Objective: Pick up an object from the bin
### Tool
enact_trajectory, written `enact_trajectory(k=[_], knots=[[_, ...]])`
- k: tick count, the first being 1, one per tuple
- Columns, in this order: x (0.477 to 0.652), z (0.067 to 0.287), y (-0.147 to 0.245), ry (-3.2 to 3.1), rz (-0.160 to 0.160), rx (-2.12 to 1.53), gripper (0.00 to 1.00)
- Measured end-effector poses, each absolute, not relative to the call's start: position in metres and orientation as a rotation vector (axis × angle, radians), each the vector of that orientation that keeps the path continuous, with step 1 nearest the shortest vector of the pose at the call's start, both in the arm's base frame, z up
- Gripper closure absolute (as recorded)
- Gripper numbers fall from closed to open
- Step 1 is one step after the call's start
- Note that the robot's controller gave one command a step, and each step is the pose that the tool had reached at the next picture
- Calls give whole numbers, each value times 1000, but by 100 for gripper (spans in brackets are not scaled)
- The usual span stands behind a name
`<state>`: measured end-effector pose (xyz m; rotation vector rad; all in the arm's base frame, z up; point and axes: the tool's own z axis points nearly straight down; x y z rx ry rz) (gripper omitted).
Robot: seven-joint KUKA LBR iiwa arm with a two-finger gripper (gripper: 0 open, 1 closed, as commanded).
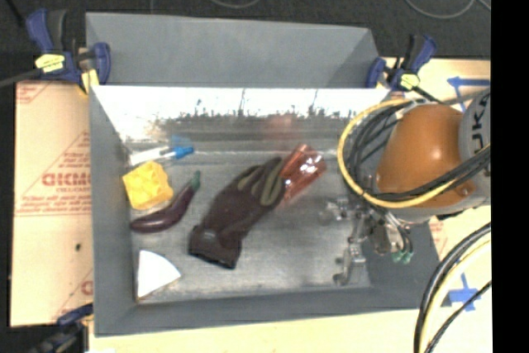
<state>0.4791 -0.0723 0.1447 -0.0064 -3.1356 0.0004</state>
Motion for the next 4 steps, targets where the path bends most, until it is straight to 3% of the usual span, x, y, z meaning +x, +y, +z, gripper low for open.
enact_trajectory(k=[1, 2, 3, 4], knots=[[481, 149, -72, -3144, 2, -3, 0], [491, 128, -58, -3147, 7, 70, 0], [504, 88, -34, -3140, -1, 117, 0], [537, 78, -27, -3143, 5, 122, 0]])
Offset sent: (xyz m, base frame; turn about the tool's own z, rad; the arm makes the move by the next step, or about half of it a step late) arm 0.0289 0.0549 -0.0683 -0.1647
